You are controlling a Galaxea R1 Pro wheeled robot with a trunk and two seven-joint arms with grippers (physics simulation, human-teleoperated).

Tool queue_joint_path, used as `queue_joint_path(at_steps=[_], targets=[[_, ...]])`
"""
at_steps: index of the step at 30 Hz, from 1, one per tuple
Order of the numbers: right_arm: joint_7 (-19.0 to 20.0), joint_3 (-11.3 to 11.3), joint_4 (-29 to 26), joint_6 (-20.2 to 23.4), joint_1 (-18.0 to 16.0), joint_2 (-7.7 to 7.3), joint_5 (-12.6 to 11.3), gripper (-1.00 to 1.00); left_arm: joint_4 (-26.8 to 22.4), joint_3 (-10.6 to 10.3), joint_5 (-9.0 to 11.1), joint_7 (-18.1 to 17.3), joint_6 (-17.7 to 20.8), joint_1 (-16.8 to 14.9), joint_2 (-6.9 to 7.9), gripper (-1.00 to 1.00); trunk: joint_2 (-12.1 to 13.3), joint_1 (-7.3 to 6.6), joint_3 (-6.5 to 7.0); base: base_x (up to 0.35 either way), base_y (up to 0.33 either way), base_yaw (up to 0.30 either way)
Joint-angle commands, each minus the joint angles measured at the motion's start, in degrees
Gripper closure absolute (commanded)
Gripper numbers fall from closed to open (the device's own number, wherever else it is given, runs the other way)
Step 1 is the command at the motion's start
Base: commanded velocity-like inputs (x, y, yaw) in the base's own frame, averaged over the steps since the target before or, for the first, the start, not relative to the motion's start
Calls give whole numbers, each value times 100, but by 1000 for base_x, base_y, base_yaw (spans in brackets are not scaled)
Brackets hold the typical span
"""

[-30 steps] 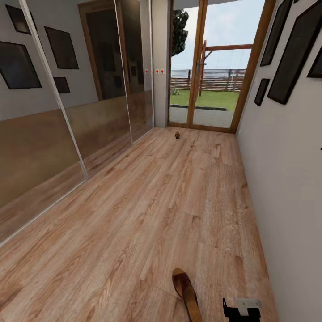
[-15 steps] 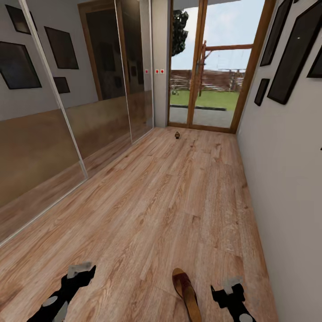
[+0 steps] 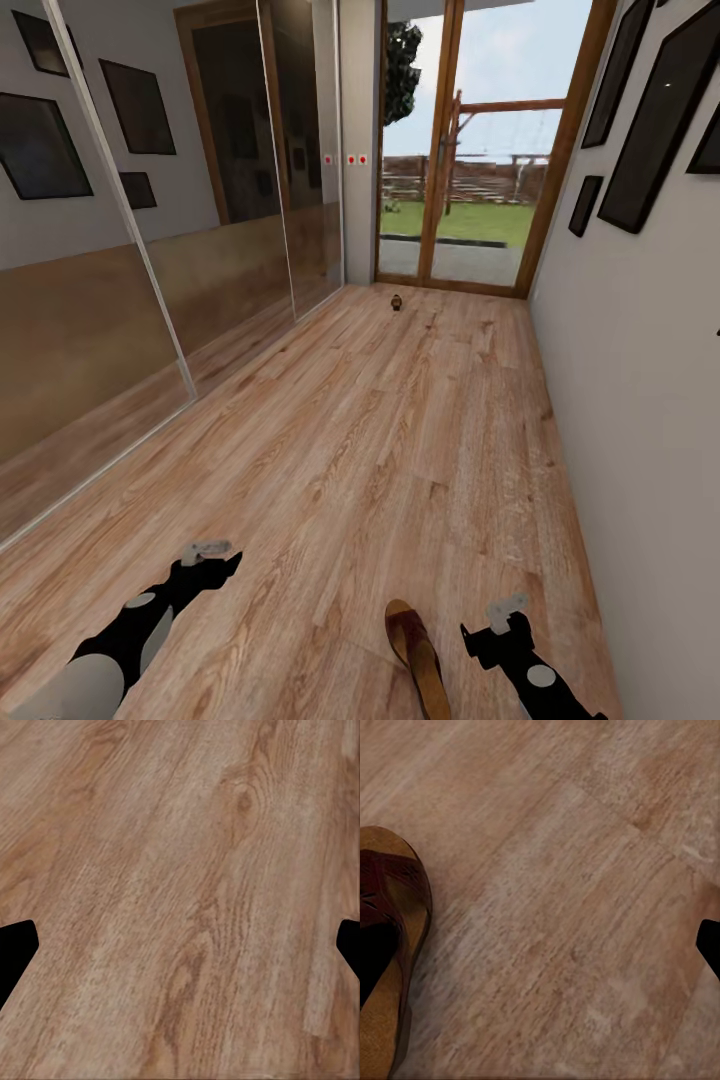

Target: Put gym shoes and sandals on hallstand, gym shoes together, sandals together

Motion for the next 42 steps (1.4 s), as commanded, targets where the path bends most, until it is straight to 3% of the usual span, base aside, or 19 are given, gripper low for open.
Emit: queue_joint_path(at_steps=[1, 10, 42], targets=[[23, -5, 5, -10, -2, -3, 26, -100, 5, 50, -93, -76, -19, -11, -3, -100, -2, -1, -5, 0, 0, 0], [47, -24, 27, 0, -3, -8, 27, -100, -1, 9, -193, -302, -9, -30, -9, -100, -2, -1, -5, 0, 0, 0], [43, 0, 37, 1, -3, 9, 27, -100, 34, 0, -190, -328, -63, 20, -29, -100, -2, -1, -5, 16, 0, 0]])
